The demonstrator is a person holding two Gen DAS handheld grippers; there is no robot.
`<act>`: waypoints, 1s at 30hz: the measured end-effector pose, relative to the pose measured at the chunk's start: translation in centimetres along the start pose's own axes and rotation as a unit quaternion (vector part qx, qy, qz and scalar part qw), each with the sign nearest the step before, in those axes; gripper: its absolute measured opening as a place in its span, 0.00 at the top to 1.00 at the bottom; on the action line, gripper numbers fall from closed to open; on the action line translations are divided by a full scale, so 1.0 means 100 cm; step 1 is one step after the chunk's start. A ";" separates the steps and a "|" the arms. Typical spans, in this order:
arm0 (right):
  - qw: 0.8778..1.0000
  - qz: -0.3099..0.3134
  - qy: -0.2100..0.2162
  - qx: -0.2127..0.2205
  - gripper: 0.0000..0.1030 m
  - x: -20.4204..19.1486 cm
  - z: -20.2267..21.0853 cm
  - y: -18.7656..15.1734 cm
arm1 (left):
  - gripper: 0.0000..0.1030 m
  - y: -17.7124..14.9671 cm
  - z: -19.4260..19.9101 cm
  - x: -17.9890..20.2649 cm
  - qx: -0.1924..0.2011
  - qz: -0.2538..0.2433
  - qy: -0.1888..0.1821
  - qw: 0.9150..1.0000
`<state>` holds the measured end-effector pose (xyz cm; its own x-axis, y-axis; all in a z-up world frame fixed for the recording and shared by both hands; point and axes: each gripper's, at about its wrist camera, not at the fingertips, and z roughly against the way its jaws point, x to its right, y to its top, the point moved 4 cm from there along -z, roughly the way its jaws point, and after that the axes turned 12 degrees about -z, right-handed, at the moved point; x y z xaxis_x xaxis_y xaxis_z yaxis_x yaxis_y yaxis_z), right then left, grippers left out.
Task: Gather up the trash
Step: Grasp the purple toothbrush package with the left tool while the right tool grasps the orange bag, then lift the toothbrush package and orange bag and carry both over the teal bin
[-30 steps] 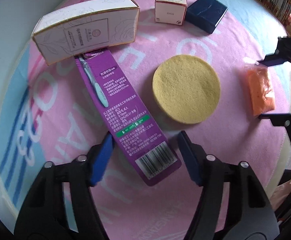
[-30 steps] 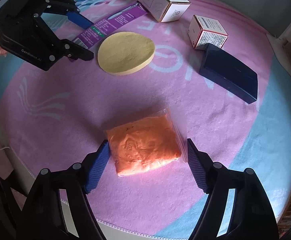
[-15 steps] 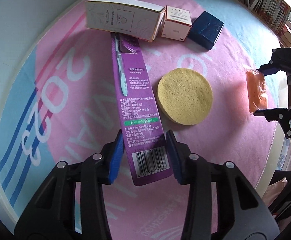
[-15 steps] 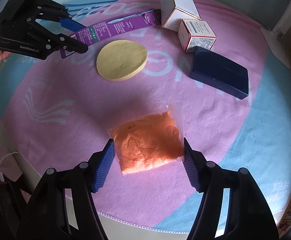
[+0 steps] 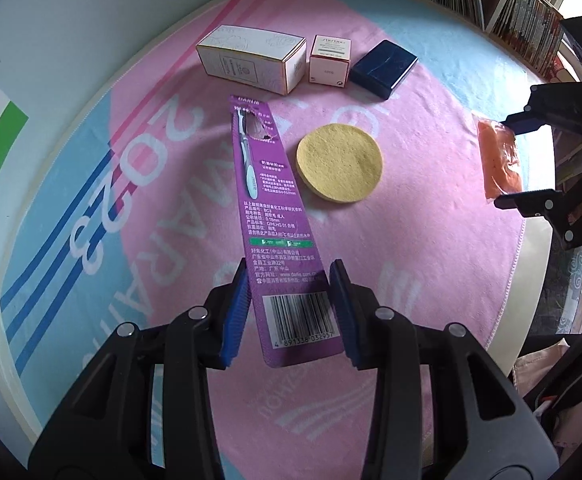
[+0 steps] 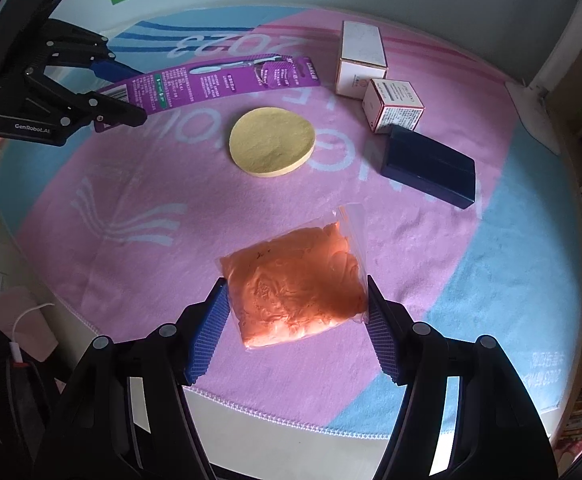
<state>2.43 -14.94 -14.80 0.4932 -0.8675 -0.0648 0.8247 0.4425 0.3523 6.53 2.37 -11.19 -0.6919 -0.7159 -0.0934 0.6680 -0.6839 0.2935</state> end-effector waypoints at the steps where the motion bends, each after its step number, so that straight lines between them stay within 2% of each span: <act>1: 1.000 -0.002 -0.002 0.002 0.36 0.000 0.003 -0.002 | 0.66 0.005 0.000 0.000 0.002 -0.003 0.003 1.000; 2: 1.000 -0.005 -0.004 0.004 0.36 0.001 0.006 -0.005 | 0.69 0.003 0.004 0.003 0.004 -0.005 0.005 1.000; 20: 0.996 -0.067 -0.044 0.038 0.36 0.006 0.050 -0.061 | 0.72 0.004 0.051 0.051 0.058 -0.049 0.012 0.997; 21: 0.996 -0.072 -0.046 0.039 0.36 0.007 0.052 -0.065 | 0.85 0.005 0.053 0.052 0.061 -0.049 0.013 0.997; 22: 0.995 -0.075 -0.048 0.040 0.36 0.008 0.053 -0.068 | 0.90 0.006 0.055 0.053 0.064 -0.050 0.017 0.997; 24: 0.994 -0.084 -0.050 0.042 0.36 0.009 0.057 -0.075 | 0.89 0.007 0.058 0.059 0.068 -0.057 0.001 0.996; 30: 0.992 -0.106 -0.056 0.048 0.36 0.011 0.063 -0.092 | 0.90 0.014 0.064 0.074 0.078 -0.081 0.006 0.994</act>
<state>-6.37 -21.39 -12.21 0.2735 -0.9608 -0.0445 0.8737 0.2288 0.4293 0.52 -2.98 -5.35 -0.7832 -0.6004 -0.1616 0.4967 -0.7605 0.4181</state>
